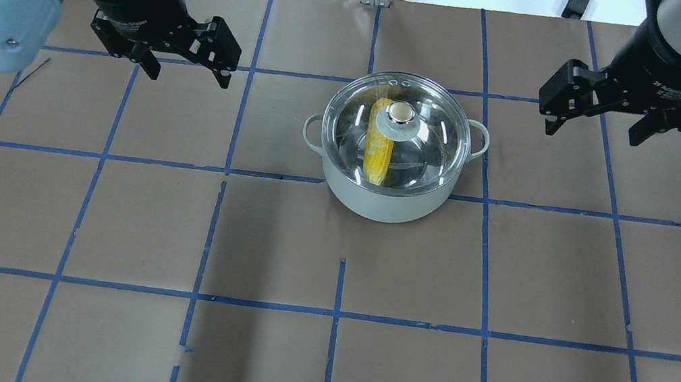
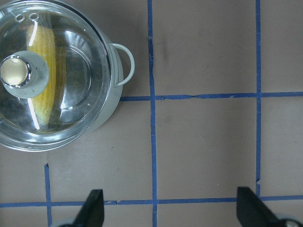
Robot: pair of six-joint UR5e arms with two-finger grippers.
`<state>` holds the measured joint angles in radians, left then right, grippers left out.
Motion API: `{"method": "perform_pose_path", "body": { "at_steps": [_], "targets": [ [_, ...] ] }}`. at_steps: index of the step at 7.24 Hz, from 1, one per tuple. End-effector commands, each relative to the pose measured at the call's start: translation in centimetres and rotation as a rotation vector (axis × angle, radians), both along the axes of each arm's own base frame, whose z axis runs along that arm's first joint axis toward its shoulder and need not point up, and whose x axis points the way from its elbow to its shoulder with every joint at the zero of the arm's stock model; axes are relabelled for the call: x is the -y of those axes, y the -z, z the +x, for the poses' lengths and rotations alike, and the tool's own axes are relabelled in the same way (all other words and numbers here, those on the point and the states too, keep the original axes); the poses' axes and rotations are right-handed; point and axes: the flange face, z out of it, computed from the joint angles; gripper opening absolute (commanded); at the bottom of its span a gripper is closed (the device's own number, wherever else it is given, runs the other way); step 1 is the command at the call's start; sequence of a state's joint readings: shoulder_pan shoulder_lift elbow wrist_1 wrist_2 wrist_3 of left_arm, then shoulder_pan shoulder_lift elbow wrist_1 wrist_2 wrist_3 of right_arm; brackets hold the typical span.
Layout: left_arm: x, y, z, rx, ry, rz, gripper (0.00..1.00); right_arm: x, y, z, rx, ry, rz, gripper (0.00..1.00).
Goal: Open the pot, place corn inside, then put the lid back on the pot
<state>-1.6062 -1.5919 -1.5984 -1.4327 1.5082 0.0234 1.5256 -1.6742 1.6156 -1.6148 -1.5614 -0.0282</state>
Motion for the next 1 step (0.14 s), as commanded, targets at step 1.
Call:
{"method": "perform_pose_path", "body": {
  "at_steps": [1],
  "targets": [
    [0.01,0.02,0.02,0.001,0.001,0.000,1.00,-0.07,-0.28,0.00,-0.004,-0.001,-0.006,1.00]
  ]
}}
